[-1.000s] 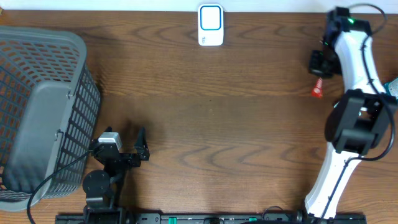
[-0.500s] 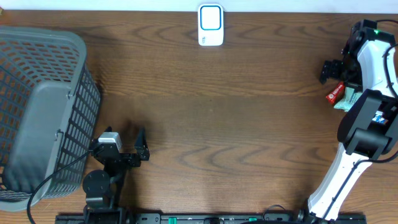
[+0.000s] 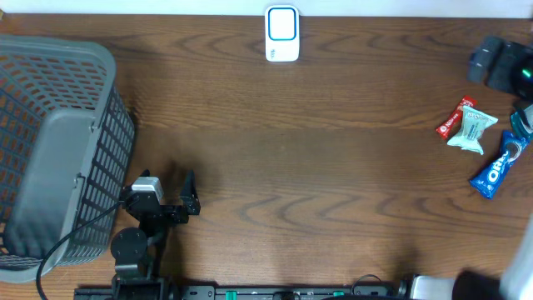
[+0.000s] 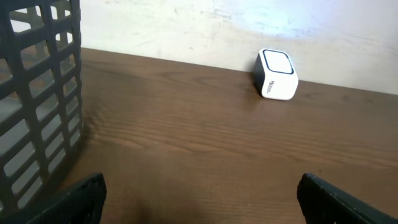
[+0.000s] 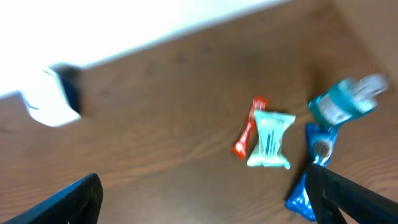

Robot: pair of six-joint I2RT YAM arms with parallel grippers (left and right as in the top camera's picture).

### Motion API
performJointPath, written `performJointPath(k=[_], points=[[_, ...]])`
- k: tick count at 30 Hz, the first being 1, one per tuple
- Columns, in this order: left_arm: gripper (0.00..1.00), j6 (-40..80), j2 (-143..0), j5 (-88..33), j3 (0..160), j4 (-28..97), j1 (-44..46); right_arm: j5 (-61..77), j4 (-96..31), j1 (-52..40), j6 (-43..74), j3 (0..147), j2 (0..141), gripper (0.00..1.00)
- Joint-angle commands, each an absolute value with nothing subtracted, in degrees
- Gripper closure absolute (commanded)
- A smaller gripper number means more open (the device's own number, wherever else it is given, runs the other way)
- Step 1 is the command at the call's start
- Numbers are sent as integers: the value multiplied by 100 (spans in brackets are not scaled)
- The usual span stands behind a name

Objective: Scan the item barcode

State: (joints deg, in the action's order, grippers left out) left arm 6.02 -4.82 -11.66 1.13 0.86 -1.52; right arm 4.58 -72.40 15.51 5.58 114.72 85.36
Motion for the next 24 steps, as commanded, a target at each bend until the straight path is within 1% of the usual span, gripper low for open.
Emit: performJointPath(k=[1, 6, 12, 15, 19, 24], points=[[2, 631, -484, -1240, 23, 281, -187, 613, -7288, 1533, 528, 11443, 8060, 1], [2, 628, -484, -1240, 23, 281, -187, 196, -7284, 1533, 268, 11443, 7142, 1], [2, 628, -484, -1240, 23, 281, -187, 202, -7463, 1520, 266, 11417, 6346, 1], [2, 628, -484, -1240, 23, 281, -187, 202, -7336, 1505, 104, 11142, 5865, 1], [2, 631, -484, -1240, 23, 281, -187, 202, -6593, 1205, -266, 10237, 5004, 1], [2, 631, -484, -1240, 23, 281, -187, 204, -5288, 812, -351, 8569, 3684, 1]])
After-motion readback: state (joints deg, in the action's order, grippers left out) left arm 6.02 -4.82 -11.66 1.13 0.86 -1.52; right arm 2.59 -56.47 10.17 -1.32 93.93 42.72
